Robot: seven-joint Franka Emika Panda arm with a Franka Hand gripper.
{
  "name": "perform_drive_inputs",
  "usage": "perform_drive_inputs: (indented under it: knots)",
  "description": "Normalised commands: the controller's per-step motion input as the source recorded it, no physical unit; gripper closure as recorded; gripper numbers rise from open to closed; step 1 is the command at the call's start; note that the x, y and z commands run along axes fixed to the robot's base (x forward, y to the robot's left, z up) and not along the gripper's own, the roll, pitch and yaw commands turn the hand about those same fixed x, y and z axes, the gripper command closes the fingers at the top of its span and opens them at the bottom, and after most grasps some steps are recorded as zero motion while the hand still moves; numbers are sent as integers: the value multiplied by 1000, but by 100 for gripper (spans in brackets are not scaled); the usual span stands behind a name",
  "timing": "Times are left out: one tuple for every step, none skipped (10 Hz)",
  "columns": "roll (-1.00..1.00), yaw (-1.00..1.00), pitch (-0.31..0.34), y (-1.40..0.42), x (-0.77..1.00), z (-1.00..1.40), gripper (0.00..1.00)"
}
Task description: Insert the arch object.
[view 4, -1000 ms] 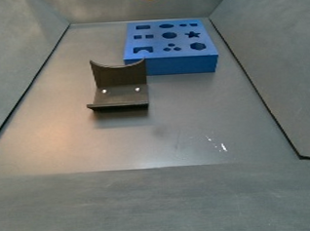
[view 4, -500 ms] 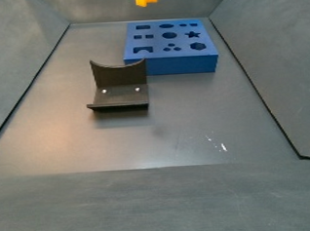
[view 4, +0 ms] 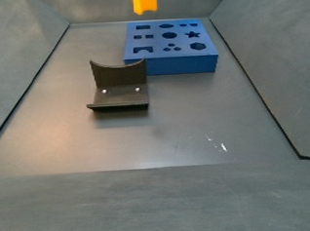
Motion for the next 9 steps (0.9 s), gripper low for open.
perform_drive_inputs:
  knots:
    - [0,-989,-20,97,154,-186,100]
    - [0,-986,-30,86,154,-317,100]
    - [26,-943,-7,34,217,-434,100]
    - [110,-797,0,89,254,-557,100]
    - [167,-557,0,229,374,-609,100]
    - [110,-474,-60,251,320,-714,100]
    - [94,-626,-7,266,197,-614,100]
    - [87,-531,0,303,20,-409,100]
    - [23,-183,0,189,0,-129,100]
